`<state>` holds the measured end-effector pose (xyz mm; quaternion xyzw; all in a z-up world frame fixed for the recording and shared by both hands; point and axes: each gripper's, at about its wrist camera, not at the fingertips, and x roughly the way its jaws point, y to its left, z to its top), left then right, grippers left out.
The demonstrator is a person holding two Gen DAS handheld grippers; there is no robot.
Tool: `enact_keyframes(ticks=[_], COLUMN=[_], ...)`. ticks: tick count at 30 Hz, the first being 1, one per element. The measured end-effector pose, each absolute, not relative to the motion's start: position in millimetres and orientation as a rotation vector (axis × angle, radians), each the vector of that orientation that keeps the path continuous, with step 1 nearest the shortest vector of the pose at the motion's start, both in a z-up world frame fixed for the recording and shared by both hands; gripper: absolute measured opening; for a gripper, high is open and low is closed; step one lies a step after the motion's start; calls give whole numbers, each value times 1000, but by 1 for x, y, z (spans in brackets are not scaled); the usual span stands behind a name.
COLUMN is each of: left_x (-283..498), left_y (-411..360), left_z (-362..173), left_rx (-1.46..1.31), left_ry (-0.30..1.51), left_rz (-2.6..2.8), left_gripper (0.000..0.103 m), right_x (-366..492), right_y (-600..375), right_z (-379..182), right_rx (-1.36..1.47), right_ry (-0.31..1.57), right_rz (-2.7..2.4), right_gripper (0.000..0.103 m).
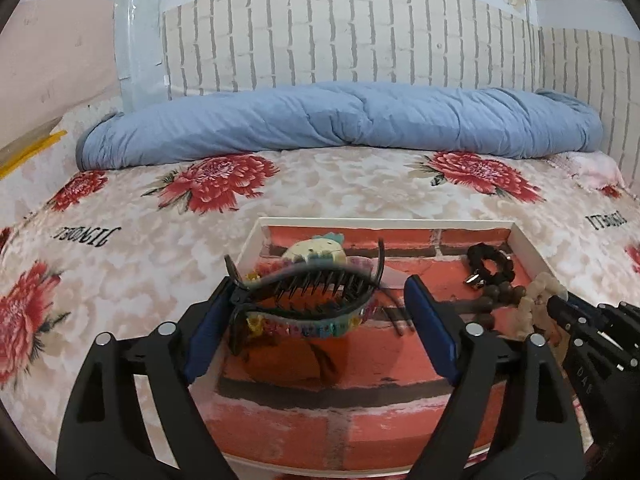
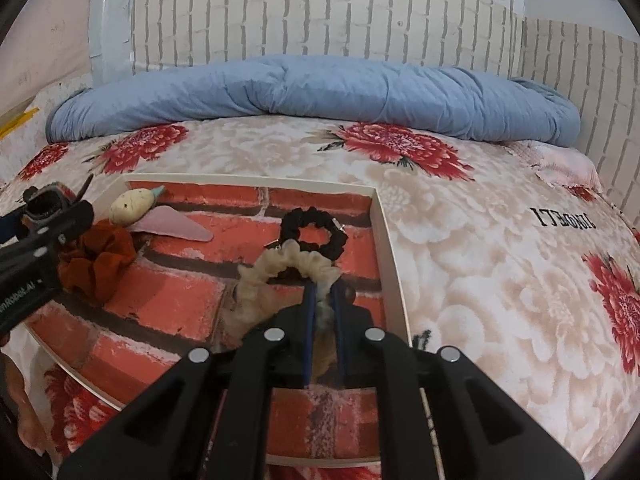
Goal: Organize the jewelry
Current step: 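Carry both items into the brick tray and open both tools, then withdraw both tools from the tray toward the watch and cord bracelet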
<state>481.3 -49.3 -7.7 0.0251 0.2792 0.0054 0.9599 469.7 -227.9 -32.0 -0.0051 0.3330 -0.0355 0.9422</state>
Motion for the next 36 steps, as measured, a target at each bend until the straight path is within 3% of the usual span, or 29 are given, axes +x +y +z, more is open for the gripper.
enact_keyframes(ticks=[4, 6, 7, 15, 26, 36], left_x=[483, 484, 485, 492, 490, 451], left_y=[-41, -38, -37, -12, 10, 16], left_z=[-8, -10, -11, -14, 1, 54], left_rx=[93, 117, 129, 91, 25, 31], left_ry=[574, 577, 582, 620, 641, 631], left_rz=[10, 6, -1, -39, -76, -94], left_gripper=[92, 95, 96, 98, 98, 98], right_x=[475, 477, 477, 477, 461, 422], right_y=[-226, -226, -226, -223, -226, -224], right_z=[-32, -32, -31, -24, -3, 34], right_rx=[-19, -20, -21, -64, -67, -98], right_ry=[692, 695, 689, 659, 631, 600], right_rz=[-79, -80, -81, -89, -89, -101], right_gripper=[17, 47, 53, 80, 91, 92])
